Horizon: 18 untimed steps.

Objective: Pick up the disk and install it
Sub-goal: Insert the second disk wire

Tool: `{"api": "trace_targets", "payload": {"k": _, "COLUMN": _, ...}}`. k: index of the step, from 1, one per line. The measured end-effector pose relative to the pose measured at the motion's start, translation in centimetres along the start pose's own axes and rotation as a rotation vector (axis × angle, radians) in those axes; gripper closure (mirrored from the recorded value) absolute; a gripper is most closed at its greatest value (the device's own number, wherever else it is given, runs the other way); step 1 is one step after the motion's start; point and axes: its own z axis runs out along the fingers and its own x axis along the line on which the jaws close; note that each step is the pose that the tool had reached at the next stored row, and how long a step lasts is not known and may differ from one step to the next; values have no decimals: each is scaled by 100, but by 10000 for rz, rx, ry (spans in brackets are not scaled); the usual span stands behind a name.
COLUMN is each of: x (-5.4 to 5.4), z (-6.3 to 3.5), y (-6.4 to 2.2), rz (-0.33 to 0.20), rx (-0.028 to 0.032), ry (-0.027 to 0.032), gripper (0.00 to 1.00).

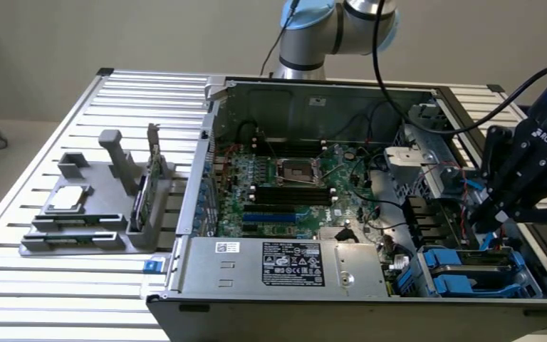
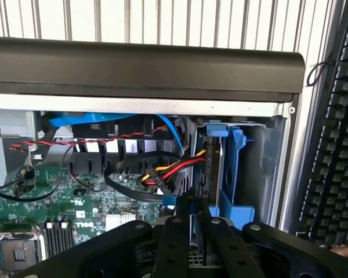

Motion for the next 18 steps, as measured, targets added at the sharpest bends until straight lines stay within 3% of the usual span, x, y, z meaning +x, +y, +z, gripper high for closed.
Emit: {"api": "trace_targets", "payload": {"k": 18, "x": -86, "z": 103, "y": 9, "rz": -1, "rx": 0, "ry": 2, "gripper": 84}}
